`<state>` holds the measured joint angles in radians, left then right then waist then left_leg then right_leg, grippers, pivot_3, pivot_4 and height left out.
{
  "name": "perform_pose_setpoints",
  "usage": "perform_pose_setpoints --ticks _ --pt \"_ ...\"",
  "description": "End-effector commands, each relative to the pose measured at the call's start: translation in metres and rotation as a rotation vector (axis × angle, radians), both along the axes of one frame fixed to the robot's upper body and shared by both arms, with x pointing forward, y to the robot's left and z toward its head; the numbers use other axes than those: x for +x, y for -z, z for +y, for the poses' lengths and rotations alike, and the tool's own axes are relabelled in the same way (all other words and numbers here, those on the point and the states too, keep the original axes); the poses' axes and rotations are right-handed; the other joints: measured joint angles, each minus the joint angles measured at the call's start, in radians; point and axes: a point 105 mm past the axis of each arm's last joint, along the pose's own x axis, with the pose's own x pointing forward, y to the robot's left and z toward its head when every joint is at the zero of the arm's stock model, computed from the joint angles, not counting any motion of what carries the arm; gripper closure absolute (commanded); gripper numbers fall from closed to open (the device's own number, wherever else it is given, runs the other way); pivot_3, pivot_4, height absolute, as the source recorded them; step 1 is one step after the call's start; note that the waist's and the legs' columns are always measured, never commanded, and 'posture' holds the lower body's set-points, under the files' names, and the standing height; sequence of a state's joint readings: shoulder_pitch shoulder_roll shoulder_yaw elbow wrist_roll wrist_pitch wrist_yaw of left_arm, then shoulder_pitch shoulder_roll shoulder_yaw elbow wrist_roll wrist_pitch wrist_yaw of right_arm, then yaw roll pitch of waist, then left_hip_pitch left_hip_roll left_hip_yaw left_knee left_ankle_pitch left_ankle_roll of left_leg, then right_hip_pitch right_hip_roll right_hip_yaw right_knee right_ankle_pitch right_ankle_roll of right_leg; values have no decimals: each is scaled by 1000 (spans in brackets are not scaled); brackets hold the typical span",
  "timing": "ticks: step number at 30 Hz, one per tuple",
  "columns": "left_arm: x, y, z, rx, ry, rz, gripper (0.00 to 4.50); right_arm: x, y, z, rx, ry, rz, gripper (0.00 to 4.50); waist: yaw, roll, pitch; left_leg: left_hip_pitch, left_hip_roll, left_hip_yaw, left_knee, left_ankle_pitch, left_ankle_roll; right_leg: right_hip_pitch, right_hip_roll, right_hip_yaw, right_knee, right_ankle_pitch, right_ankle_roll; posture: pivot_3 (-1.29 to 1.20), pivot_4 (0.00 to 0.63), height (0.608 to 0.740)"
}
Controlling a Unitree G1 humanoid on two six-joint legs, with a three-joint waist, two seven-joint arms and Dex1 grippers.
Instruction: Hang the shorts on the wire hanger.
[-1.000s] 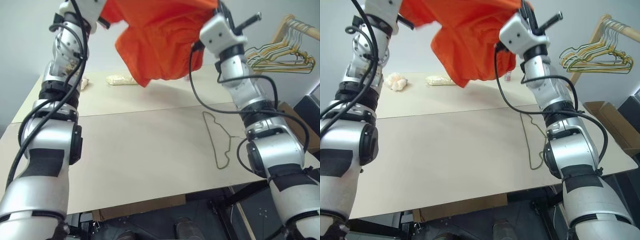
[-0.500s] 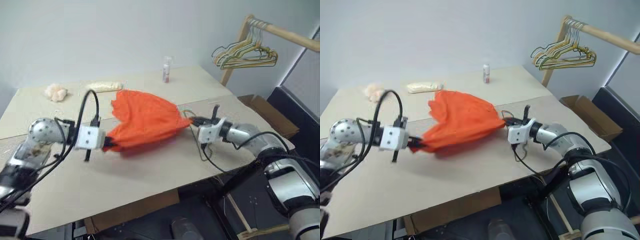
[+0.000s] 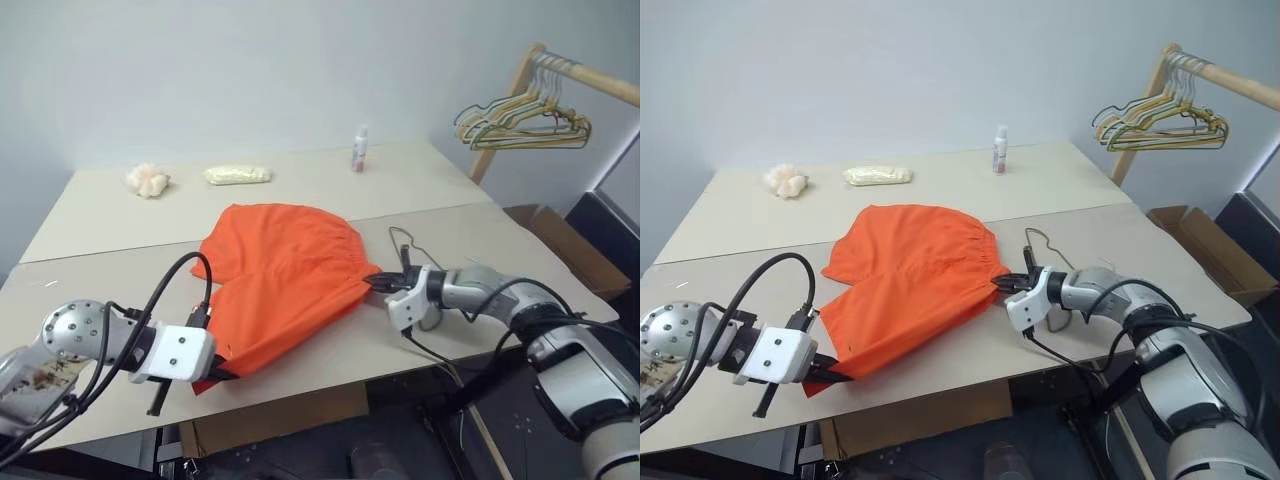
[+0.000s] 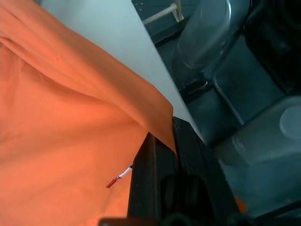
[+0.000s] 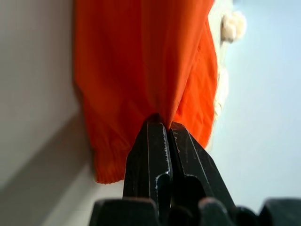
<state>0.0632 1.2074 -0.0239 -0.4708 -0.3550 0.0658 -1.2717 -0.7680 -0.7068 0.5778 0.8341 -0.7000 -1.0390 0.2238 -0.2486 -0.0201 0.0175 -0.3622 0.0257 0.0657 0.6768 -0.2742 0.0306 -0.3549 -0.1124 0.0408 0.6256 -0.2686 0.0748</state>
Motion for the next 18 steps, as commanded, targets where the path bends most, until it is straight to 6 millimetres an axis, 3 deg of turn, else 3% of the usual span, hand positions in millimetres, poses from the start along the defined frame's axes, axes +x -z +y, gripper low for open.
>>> perform_pose_setpoints --ticks 1,2,5,6,12,16,17,18 --pt "-13 1 1 42 45 22 4492 -2 -5 -34 -24 92 -9 4500 7 0 0 0 0 0 0 0 0 0 0 0 -1 0 0 -166 0 740" --pt "-18 2 1 46 56 39 4492 -8 -3 -34 -22 85 -2 4500 10 0 0 0 0 1 0 0 0 0 0 0 -1 0 0 -169 0 740" --pt "-26 6 2 46 64 82 3897 -26 4 -35 -30 54 32 4500 14 0 0 0 0 1 0 -1 0 0 0 1 -1 -1 -1 -177 0 740" --pt "-27 7 4 53 78 91 3591 -34 6 -35 -34 40 47 3995 17 0 0 0 0 1 0 -1 0 0 0 1 -2 -1 -1 -180 0 740" --pt "-24 6 12 59 83 88 1603 -59 -5 -39 -17 23 89 2048 14 1 0 2 1 3 1 -2 0 1 1 2 -2 -1 -2 -181 0 740" --pt "3 -3 27 47 10 -9 302 -78 -28 -54 146 227 306 713 38 2 1 1 2 3 1 -3 2 1 1 1 -3 -2 -2 -170 0 740" --pt "13 -7 26 14 -21 -47 10 -76 -33 -62 206 335 373 343 43 2 1 1 2 3 1 -3 2 1 1 1 -3 -2 -2 -170 0 740" --pt "25 -16 20 -53 -60 -83 0 -69 -35 -77 259 493 450 23 52 1 1 1 2 3 1 -3 2 1 1 1 -3 -2 -2 -172 0 740"
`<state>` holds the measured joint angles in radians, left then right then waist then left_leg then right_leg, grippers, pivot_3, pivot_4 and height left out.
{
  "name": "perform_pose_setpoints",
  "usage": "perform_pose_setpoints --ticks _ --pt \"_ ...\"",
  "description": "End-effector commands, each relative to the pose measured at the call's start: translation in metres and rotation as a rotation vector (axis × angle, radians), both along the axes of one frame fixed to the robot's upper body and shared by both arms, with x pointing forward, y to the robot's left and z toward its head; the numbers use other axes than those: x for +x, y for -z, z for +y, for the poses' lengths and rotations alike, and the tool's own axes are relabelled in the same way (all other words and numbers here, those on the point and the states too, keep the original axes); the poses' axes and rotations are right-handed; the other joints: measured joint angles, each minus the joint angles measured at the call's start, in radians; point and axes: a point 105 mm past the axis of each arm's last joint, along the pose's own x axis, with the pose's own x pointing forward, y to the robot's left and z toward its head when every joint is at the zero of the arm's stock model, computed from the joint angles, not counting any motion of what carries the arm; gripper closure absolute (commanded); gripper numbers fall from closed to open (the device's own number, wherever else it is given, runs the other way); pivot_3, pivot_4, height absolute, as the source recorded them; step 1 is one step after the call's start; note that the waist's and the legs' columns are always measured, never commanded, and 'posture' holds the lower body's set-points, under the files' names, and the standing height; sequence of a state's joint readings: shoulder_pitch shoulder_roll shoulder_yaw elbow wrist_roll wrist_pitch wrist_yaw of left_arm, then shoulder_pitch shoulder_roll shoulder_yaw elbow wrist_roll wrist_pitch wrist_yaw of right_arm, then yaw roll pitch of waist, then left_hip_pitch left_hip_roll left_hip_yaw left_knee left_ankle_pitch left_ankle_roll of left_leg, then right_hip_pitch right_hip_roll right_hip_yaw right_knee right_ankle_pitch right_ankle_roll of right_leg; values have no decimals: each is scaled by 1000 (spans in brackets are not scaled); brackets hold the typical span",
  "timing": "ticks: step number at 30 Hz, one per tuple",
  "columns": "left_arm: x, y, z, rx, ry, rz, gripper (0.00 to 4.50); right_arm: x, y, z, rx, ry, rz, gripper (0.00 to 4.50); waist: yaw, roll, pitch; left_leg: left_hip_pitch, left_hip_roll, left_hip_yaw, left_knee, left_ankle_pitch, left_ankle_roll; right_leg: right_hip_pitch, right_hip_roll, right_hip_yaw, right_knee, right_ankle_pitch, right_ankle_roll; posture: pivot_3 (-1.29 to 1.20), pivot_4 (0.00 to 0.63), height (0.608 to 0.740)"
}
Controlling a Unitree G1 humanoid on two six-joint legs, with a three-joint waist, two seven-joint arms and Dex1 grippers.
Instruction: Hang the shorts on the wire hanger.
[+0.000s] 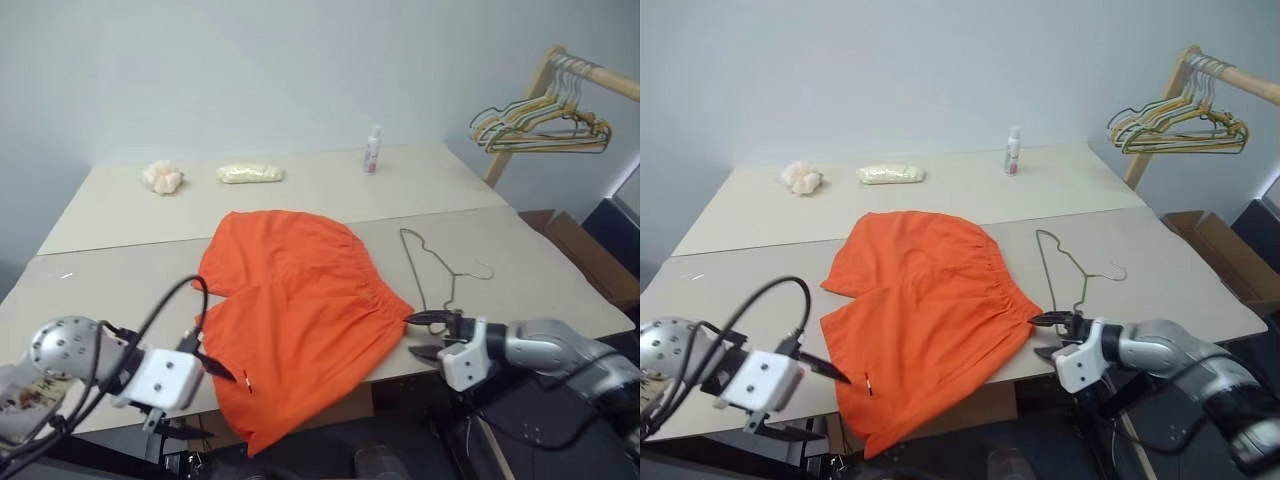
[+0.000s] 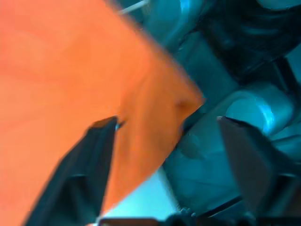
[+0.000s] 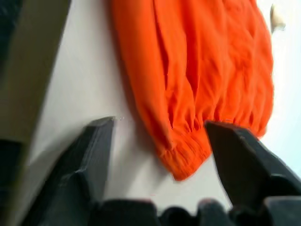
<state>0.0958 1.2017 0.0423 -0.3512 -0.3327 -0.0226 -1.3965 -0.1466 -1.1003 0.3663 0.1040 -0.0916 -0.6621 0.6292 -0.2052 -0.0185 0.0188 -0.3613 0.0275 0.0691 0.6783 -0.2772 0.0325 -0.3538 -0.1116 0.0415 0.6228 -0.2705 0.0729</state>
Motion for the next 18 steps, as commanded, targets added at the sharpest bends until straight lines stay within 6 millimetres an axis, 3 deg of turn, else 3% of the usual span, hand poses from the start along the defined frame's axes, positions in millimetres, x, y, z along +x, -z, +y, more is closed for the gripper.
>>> perform_pose_setpoints --ticks 1,7,10,18 --pt "34 -28 -13 -162 -90 -143 0 23 -36 -30 183 425 153 23 15 -1 -1 0 0 0 0 0 0 1 0 0 0 0 0 -175 0 740" --pt "47 -48 -42 -360 -127 -98 0 44 -25 -68 264 975 370 23 25 -2 -2 -2 2 1 1 -2 -1 -3 2 0 1 1 0 -194 0 740" --pt "47 -48 -52 -382 -126 -72 0 54 -17 -72 272 1115 399 23 27 -1 -2 -7 2 1 3 -2 -1 -9 2 1 2 1 0 -193 0 740" --pt "31 -18 -67 -282 -65 -7 0 61 -50 -21 435 861 317 23 37 -1 -2 -16 -1 2 3 -2 0 -18 3 2 3 1 0 -186 0 740"
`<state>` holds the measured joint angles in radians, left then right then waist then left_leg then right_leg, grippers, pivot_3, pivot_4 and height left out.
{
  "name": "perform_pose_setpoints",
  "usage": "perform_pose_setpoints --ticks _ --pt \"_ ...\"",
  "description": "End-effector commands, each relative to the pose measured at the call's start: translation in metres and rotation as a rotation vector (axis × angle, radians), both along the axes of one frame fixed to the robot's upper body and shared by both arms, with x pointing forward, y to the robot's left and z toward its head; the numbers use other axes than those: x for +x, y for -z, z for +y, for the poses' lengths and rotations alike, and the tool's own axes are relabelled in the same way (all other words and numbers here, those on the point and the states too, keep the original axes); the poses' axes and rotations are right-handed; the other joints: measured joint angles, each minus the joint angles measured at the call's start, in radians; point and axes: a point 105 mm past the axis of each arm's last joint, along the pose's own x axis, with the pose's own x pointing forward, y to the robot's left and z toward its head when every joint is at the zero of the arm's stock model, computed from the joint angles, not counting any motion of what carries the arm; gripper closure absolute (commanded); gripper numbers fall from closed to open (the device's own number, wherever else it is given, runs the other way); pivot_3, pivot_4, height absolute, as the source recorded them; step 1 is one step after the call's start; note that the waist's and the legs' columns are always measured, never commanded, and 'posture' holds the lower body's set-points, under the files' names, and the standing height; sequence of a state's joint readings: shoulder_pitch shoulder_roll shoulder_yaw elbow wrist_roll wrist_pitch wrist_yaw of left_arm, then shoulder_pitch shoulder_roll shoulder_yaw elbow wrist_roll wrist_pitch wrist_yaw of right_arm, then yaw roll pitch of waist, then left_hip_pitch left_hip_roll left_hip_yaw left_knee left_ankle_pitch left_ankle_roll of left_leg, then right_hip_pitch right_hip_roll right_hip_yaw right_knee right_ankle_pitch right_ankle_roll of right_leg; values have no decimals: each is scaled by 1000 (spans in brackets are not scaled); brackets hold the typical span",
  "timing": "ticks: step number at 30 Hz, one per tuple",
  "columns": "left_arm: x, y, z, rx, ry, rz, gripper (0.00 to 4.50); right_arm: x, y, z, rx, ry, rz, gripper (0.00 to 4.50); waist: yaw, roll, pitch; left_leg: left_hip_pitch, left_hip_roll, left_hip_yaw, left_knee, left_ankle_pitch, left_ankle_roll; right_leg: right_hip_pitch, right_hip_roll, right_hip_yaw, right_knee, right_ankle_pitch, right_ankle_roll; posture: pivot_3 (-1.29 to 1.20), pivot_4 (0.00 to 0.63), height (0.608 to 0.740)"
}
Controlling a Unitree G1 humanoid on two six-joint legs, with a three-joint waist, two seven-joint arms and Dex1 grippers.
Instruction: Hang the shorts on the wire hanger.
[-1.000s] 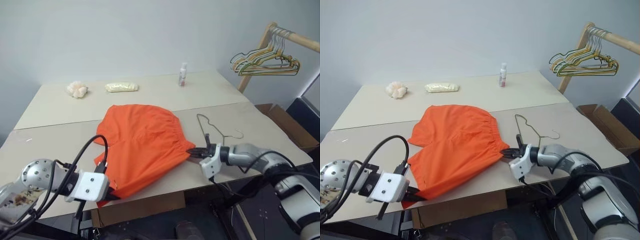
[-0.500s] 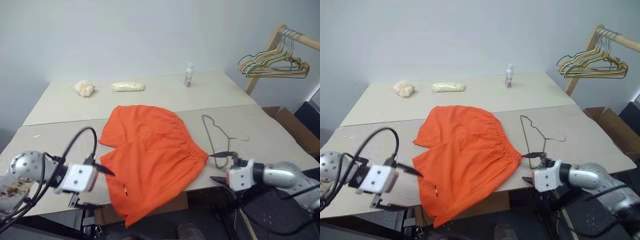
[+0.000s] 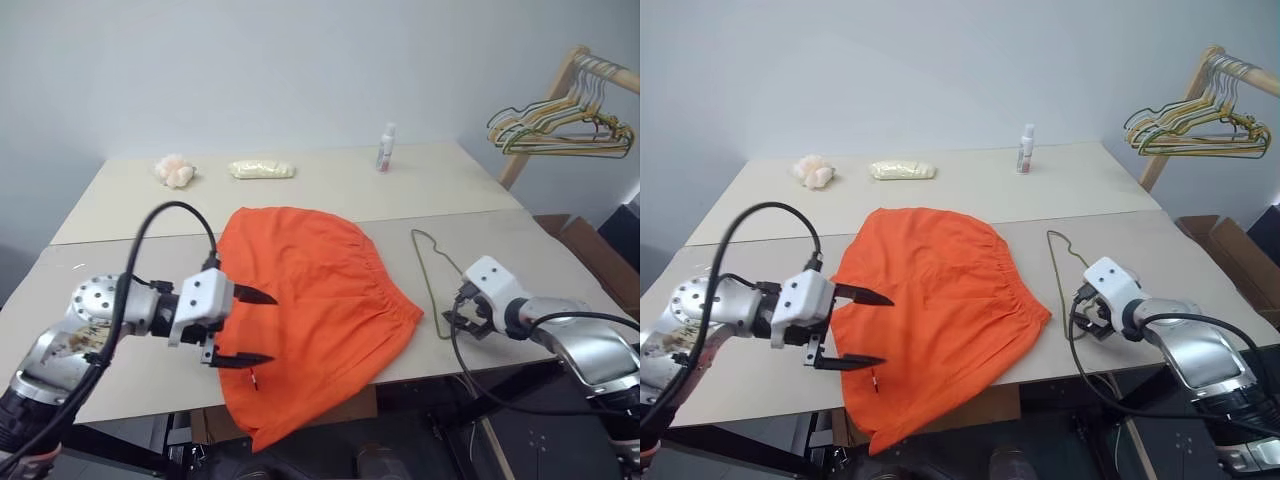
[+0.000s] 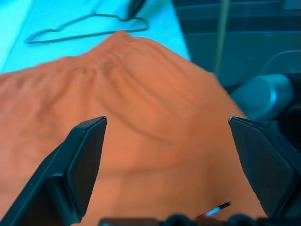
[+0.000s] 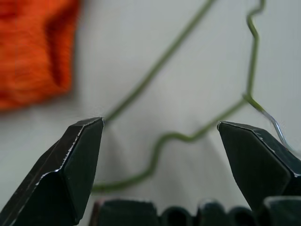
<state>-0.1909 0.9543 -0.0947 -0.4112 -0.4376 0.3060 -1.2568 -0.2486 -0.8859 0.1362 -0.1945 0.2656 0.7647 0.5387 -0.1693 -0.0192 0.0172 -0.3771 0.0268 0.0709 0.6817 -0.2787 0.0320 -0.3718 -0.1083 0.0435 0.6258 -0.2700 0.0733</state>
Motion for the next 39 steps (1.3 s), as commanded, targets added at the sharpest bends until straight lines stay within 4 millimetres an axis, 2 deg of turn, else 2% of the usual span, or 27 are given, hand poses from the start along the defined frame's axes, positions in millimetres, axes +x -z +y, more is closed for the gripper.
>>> perform_pose_setpoints --ticks 1,2,5,7,16,18,21,24,29,33,35,39 --pt "-4 6 -4 40 26 -26 0 4 -44 21 60 -126 -179 23 1 0 0 0 0 0 0 0 0 0 0 0 0 0 0 -187 0 740" --pt "-4 6 -4 38 22 -25 0 3 -49 26 76 -149 -193 23 2 0 0 0 0 0 0 0 0 0 1 0 0 0 0 -187 0 740" --pt "-2 3 -2 23 0 -27 0 4 -59 36 120 -177 -221 591 5 0 0 0 1 0 1 0 0 0 1 0 0 0 0 -181 0 740" --pt "0 2 -1 24 -12 -33 0 6 -56 40 124 -188 -211 1277 4 0 0 0 1 0 1 0 0 0 2 0 0 0 0 -178 0 740" --pt "0 2 1 19 -12 -34 0 23 -8 63 68 -221 -98 4472 -1 0 0 0 1 0 1 0 0 0 2 0 0 0 0 -187 0 740" --pt "0 2 0 15 -10 -35 0 27 5 67 55 -227 -62 4472 -4 0 0 0 1 0 1 0 0 0 2 0 1 0 0 -186 0 740" --pt "1 1 0 12 -11 -40 0 26 25 63 -19 -226 -12 4472 -5 0 0 0 1 0 1 0 0 0 2 0 1 0 0 -176 0 740" --pt "1 0 1 11 -16 -46 0 12 37 56 -68 -245 61 4472 -4 0 0 0 1 -1 1 0 0 0 2 -1 0 0 0 -166 0 740" --pt "-1 1 6 16 -29 -47 0 -26 40 55 -84 -297 152 4472 18 -1 -1 0 2 -1 1 0 0 1 2 -2 0 0 0 -166 0 740" --pt "-1 2 8 21 -29 -45 0 -45 38 60 -78 -310 174 4472 25 -2 -2 2 2 -1 1 0 0 2 3 -2 1 0 0 -174 0 740" --pt "-1 2 9 22 -28 -45 0 -46 36 63 -70 -299 158 4472 24 -2 -2 3 2 -1 1 0 0 3 3 -2 1 0 -1 -177 0 740" --pt "0 1 8 21 -13 -46 0 -25 21 57 -48 -227 40 4472 17 -3 -2 3 2 0 1 0 0 2 5 -1 0 0 -1 -186 0 740"
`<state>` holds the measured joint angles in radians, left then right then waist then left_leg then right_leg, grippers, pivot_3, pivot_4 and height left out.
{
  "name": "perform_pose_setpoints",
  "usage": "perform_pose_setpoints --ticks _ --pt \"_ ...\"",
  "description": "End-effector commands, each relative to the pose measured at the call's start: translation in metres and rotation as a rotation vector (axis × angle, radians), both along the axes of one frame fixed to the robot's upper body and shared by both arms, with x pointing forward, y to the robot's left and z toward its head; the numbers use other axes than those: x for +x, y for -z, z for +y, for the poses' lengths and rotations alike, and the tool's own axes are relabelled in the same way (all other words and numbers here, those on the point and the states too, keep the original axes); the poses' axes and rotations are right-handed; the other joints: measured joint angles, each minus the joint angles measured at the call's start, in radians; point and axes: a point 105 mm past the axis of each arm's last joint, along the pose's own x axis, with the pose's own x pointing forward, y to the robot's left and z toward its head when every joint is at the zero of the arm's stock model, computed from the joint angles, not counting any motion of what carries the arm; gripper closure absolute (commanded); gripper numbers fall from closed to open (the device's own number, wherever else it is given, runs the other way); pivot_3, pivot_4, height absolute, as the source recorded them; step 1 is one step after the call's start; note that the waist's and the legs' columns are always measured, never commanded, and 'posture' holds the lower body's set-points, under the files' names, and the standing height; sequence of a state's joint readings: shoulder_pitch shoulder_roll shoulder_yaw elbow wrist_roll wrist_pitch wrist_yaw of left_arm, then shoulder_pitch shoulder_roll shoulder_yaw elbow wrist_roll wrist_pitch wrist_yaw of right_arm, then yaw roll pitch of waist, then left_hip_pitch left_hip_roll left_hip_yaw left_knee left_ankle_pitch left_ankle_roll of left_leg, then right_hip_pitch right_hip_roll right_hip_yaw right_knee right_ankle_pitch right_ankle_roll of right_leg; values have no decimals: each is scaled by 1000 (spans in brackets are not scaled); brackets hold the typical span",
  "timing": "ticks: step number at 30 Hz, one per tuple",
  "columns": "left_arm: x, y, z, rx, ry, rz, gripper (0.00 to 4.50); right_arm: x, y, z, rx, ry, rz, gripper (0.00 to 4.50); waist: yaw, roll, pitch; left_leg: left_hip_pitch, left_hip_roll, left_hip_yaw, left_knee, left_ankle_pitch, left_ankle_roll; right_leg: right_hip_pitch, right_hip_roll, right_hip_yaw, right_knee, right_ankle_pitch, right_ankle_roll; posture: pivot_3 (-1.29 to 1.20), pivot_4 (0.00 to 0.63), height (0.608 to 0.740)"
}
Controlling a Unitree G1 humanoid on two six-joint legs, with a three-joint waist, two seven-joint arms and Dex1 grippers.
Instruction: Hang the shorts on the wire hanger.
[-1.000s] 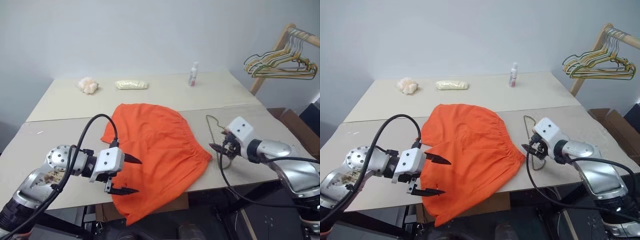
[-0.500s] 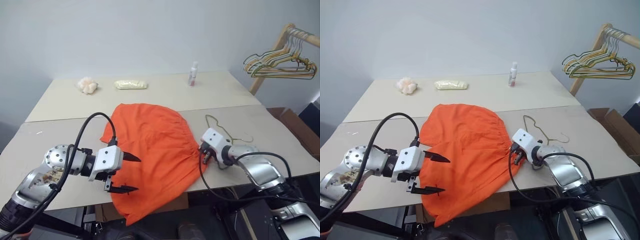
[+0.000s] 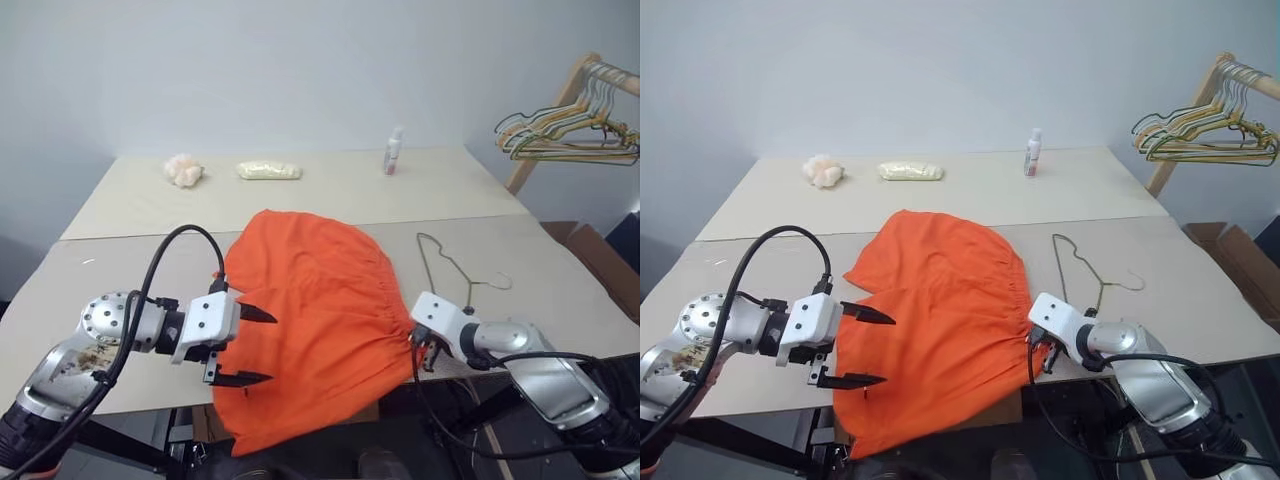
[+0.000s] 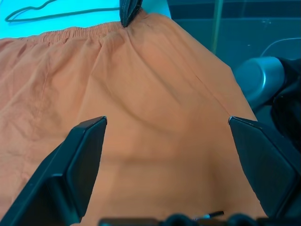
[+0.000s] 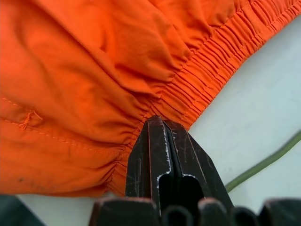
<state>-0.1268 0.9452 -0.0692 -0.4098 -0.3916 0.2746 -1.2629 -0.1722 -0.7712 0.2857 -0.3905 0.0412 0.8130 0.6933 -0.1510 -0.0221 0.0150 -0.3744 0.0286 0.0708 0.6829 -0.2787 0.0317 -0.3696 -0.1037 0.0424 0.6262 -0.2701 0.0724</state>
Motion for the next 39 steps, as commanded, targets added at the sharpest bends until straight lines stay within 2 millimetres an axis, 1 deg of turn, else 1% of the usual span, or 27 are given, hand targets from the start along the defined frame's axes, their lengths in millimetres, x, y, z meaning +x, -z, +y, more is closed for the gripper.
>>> perform_pose_setpoints --ticks 1,3,4,5,8,9,10,11,13,15,17,18,23,24,26,27,28,32,35,37,38,39 --pt "5 -10 1 -1 13 -50 0 18 -21 -11 21 57 -92 4472 -2 0 0 0 0 0 0 0 0 0 0 0 0 0 0 -187 0 740" --pt "7 -11 2 -1 17 -53 0 25 -38 -18 62 105 -108 4056 -1 1 0 0 0 0 0 0 0 -1 0 0 0 0 0 -194 0 740" --pt "8 -12 2 -1 17 -54 0 27 -47 -21 87 120 -111 3731 -1 1 1 -1 0 0 0 0 0 -1 0 0 0 0 0 -195 0 740" --pt "9 -13 2 -2 18 -55 0 28 -54 -24 105 132 -109 3499 -2 1 1 -1 0 0 0 0 0 -1 0 0 0 0 0 -196 0 740" --pt "11 -14 3 -4 17 -60 0 30 -71 -33 144 181 -99 2425 -1 1 1 -2 0 0 0 0 0 -2 1 0 0 0 0 -198 0 740" --pt "13 -15 4 -9 11 -62 0 31 -75 -41 152 228 -81 2101 -1 1 1 -2 0 0 0 0 0 -2 1 0 0 0 0 -198 0 740" --pt "14 -16 5 -16 6 -64 0 33 -77 -48 152 272 -58 1715 -2 1 1 -2 0 0 0 0 0 -2 1 0 0 0 0 -197 0 740" --pt "15 -16 5 -25 -1 -65 0 33 -73 -57 125 316 -40 1368 -1 1 1 -2 0 0 0 0 0 -2 1 0 0 0 0 -195 0 740" --pt "17 -16 5 -42 -9 -64 0 33 -65 -72 83 392 -8 737 -1 1 1 -2 0 0 0 0 0 -2 1 0 0 0 0 -192 0 740" --pt "18 -20 4 -79 -19 -57 0 36 -53 -87 41 501 14 42 -1 1 1 -2 0 0 0 0 0 -2 0 0 0 0 0 -189 0 740" --pt "17 -26 2 -125 -26 -48 0 38 -43 -96 30 595 43 42 -1 1 1 -3 0 0 0 0 0 -2 0 0 0 0 0 -187 0 740" --pt "17 -28 1 -137 -28 -46 0 38 -41 -97 27 612 49 42 -3 1 1 -3 0 0 0 0 0 -3 0 0 0 0 0 -185 0 740" --pt "17 -36 -1 -194 -56 -43 0 36 -12 -103 27 685 143 42 -8 1 1 -3 0 0 0 0 0 -3 1 1 1 0 0 -181 0 740" --pt "17 -36 -1 -196 -59 -45 0 35 -7 -103 37 689 165 205 -8 1 1 -3 0 0 0 0 0 -3 1 1 1 0 0 -178 0 740" --pt "17 -37 -2 -198 -63 -46 0 35 0 -103 33 692 179 603 -10 1 1 -2 0 0 0 0 0 -2 1 1 0 0 0 -177 0 740" --pt "17 -37 -2 -198 -65 -47 0 35 2 -104 30 700 184 990 -10 1 0 -2 0 0 0 0 0 -2 1 1 0 0 0 -173 0 740" --pt "17 -38 -2 -199 -67 -47 0 35 3 -105 31 705 186 1217 -10 0 0 -1 0 0 0 0 0 -1 1 1 0 0 0 -173 0 740" --pt "17 -39 -1 -200 -70 -46 0 37 3 -106 39 724 191 2503 -9 -1 -1 -1 0 0 0 0 0 0 1 1 0 0 0 -174 0 740" --pt "17 -39 -2 -200 -68 -47 0 36 2 -107 44 734 193 3509 -6 -1 -1 -1 0 0 0 0 0 0 1 1 0 0 0 -181 0 740" --pt "18 -39 -3 -202 -66 -48 0 35 1 -109 42 739 190 4073 -6 -1 -1 -1 0 0 0 0 0 0 1 1 0 0 0 -185 0 740" --pt "18 -39 -4 -204 -65 -49 0 35 0 -109 38 739 186 4456 -6 -1 -1 -1 0 0 0 0 0 0 1 1 0 0 0 -185 0 740" --pt "18 -39 -4 -205 -64 -50 0 34 -1 -111 35 739 183 4456 -6 -1 -1 -1 0 0 0 0 0 0 1 1 0 0 -1 -185 0 740"
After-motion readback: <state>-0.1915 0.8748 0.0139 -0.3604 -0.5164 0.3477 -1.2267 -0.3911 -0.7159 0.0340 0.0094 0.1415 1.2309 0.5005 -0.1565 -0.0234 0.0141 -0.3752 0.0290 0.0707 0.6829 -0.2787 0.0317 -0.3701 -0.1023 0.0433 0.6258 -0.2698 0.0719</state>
